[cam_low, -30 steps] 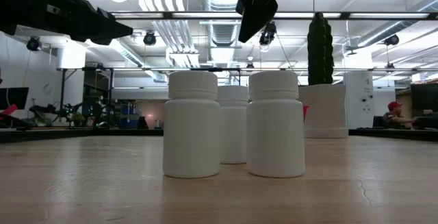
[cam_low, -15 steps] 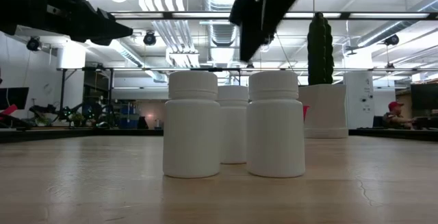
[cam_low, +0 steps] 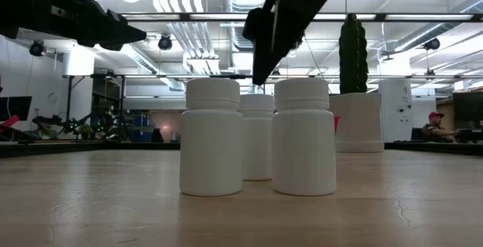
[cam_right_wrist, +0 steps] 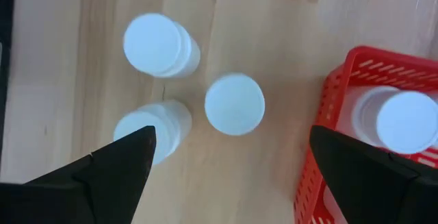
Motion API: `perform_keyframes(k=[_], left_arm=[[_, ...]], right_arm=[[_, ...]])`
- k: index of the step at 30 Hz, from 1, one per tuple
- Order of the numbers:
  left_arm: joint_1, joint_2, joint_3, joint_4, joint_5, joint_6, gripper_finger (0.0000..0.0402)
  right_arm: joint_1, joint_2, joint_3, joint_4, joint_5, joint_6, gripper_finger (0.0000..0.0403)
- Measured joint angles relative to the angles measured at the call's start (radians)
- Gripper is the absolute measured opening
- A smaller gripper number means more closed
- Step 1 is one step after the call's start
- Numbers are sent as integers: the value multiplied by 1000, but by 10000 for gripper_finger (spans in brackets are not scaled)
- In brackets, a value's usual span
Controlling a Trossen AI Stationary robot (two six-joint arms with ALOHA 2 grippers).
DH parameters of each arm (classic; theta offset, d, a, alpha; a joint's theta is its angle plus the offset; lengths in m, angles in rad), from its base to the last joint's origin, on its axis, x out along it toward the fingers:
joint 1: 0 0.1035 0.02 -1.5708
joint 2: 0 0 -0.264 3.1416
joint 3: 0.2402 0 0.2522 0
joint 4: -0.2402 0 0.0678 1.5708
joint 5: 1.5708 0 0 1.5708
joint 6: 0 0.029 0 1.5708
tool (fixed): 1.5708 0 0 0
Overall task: Pick and place pill bottles into a basket
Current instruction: Put the white pill bottle into the red basket
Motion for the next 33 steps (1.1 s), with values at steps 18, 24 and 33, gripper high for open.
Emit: perform_keyframes(k=[18,24,33], left_arm=[[0,0,-1,1,0,1,35],[0,2,-1,1,0,1,35],[0,0,-1,1,0,1,35]], right_arm=[[0,55,0,46,-2,-24,376],[0,55,0,62,-1,-31,376],[-3,55,0,85,0,-36,376]])
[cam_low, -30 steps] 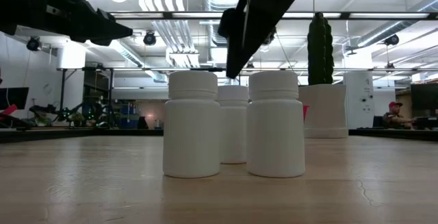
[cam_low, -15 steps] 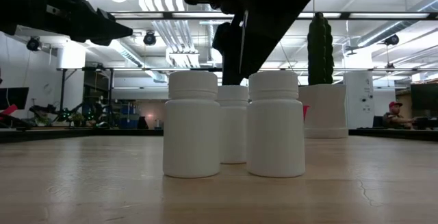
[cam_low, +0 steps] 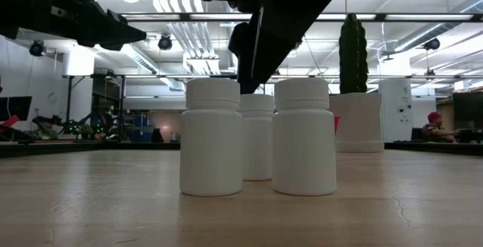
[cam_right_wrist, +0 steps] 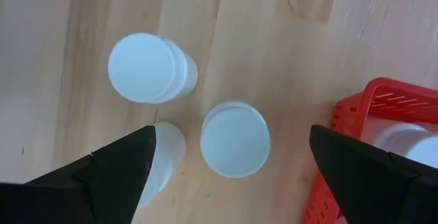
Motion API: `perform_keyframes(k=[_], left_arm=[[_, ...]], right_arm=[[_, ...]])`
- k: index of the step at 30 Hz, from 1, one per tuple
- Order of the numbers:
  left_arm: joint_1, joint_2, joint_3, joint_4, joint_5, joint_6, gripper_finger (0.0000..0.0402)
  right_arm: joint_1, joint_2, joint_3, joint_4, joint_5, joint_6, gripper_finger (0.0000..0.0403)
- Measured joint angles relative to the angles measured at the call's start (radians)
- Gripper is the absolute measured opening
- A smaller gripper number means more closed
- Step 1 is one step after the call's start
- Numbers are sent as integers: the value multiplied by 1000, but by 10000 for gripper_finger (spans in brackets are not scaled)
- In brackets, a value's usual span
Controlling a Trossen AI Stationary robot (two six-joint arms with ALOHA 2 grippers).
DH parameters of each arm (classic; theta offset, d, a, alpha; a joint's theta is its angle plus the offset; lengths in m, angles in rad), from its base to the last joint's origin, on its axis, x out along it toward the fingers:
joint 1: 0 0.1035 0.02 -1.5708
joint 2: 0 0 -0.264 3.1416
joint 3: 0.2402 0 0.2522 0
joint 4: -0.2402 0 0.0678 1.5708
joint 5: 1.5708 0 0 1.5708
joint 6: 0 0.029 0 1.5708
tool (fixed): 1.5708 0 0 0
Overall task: Pick and place pill bottles into a basket
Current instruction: Put the white pill bottle into the red basket
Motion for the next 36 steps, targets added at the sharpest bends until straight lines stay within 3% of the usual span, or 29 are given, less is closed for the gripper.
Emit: perform_keyframes(k=[30,36], left_arm=[[0,2,0,-1,0,0,35],[0,2,0,-1,0,0,35]], right_arm=[[-11,0,-113,119,0,7,376],[-10,0,-114,130,-1,16,347]])
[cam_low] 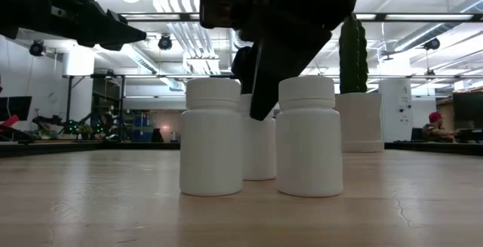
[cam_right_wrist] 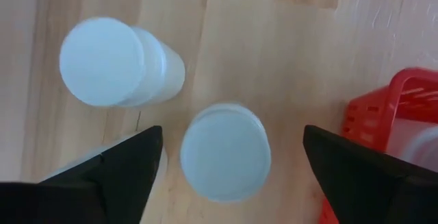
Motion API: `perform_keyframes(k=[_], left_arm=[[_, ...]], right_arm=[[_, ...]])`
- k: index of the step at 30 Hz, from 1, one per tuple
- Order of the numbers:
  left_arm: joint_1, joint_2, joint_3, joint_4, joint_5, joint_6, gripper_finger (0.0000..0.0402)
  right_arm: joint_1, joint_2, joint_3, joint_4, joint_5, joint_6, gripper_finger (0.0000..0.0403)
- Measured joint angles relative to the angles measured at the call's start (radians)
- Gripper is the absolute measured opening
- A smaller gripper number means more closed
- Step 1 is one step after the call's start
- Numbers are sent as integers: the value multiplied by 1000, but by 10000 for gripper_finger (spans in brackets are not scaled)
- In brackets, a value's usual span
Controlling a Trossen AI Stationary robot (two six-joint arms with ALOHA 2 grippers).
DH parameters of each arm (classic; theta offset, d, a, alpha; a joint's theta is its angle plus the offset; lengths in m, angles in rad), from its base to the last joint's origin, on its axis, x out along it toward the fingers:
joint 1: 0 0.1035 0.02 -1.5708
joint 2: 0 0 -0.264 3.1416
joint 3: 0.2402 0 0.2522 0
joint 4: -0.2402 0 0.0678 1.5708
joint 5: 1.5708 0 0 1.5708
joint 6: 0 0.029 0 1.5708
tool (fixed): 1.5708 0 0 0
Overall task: Pick and place pill bottles into a basket
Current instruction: Put the white pill bottle into the red basket
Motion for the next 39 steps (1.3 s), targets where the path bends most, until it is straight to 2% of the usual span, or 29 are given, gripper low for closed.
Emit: perform_keyframes(k=[23,39], left_arm=[[0,0,0,-23,0,-23,35],[0,0,0,-23,0,-23,35]], right_arm=[[0,0,-27,15,-24,-14,168],[0,-3,-8,3,-35,-14,159]])
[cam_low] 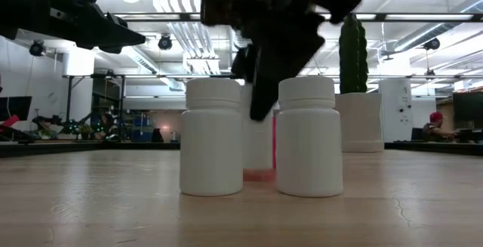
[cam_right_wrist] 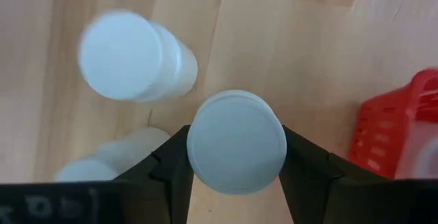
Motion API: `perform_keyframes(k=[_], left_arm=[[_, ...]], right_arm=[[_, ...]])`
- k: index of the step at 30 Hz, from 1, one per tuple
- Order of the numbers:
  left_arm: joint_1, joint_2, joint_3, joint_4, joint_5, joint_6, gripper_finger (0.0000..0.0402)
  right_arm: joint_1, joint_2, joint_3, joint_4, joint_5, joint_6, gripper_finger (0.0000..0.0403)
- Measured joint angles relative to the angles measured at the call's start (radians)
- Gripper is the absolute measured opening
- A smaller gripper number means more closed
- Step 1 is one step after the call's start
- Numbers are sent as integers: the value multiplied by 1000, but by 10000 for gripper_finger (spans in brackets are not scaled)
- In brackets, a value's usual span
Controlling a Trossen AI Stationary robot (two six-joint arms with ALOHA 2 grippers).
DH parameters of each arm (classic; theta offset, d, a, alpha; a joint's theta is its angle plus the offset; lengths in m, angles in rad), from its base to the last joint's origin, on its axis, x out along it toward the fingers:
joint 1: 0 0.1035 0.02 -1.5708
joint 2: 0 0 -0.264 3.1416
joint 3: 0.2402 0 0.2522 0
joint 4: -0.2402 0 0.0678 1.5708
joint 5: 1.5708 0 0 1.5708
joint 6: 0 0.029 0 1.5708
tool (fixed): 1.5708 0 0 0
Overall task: Pick and place pill bottles into a basket
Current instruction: Put the white pill bottle into the red basket
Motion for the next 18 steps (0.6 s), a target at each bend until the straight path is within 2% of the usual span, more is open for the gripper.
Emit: perform_keyframes(k=[6,15,18], left_arm=[[0,0,0,0,0,0,35],[0,0,0,0,0,-1,35],[0,1,0,0,0,-2,35]], right_arm=[[0,-6,99,-113,26,-28,157],[-30,-23,333,-402,252,-57,157],[-66,-25,396,-468,283,-57,157]])
